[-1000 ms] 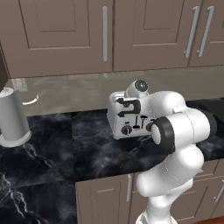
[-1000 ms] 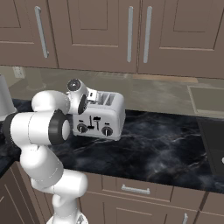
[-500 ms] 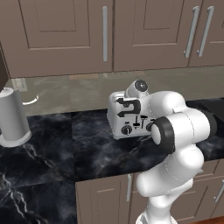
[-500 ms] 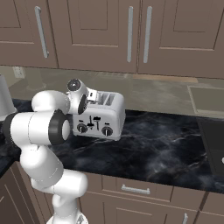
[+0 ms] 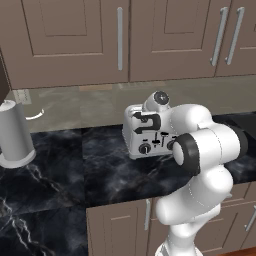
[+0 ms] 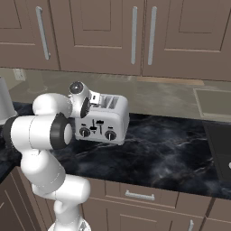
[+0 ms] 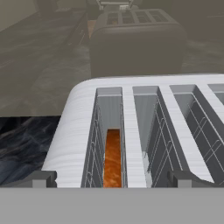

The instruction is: Start the toaster. Once the lever pops up, take the bread to the plate on the dining counter.

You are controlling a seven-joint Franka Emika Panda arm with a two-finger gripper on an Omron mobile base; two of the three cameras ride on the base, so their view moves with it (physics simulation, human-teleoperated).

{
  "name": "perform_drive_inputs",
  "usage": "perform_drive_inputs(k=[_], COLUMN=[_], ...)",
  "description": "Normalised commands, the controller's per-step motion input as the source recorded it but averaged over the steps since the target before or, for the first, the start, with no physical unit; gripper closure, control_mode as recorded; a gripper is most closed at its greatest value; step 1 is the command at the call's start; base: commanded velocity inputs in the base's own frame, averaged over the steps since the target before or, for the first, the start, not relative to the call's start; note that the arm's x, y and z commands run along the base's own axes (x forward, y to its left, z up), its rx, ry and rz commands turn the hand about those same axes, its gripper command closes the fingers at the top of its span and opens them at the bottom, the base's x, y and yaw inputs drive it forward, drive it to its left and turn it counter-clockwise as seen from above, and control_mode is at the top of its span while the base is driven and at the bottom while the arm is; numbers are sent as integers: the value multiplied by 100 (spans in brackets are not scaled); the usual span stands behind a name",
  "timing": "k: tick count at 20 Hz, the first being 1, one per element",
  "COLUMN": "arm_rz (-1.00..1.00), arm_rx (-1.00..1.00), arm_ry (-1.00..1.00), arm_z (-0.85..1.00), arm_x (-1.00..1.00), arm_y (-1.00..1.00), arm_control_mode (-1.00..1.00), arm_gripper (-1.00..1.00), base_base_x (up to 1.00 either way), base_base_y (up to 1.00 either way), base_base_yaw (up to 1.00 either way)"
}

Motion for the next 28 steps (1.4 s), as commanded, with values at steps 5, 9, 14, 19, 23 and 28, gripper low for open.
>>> perform_drive_inputs(k=[5, 9, 14, 19, 23, 28], arm_rz=[0, 0, 0, 0, 0, 0], arm_rx=[0, 0, 0, 0, 0, 0], arm_ry=[0, 0, 0, 0, 0, 0], arm_z=[0, 0, 0, 0, 0, 0], arm_x=[0, 0, 0, 0, 0, 0], arm_y=[0, 0, 0, 0, 0, 0], arm_control_mode=[-100, -100, -100, -100, -100, -100], arm_gripper=[-100, -100, -100, -100, -100, -100], base_base_x=[0, 0, 0, 0, 0, 0], base_base_y=[0, 0, 0, 0, 0, 0], base_base_yaw=[0, 0, 0, 0, 0, 0])
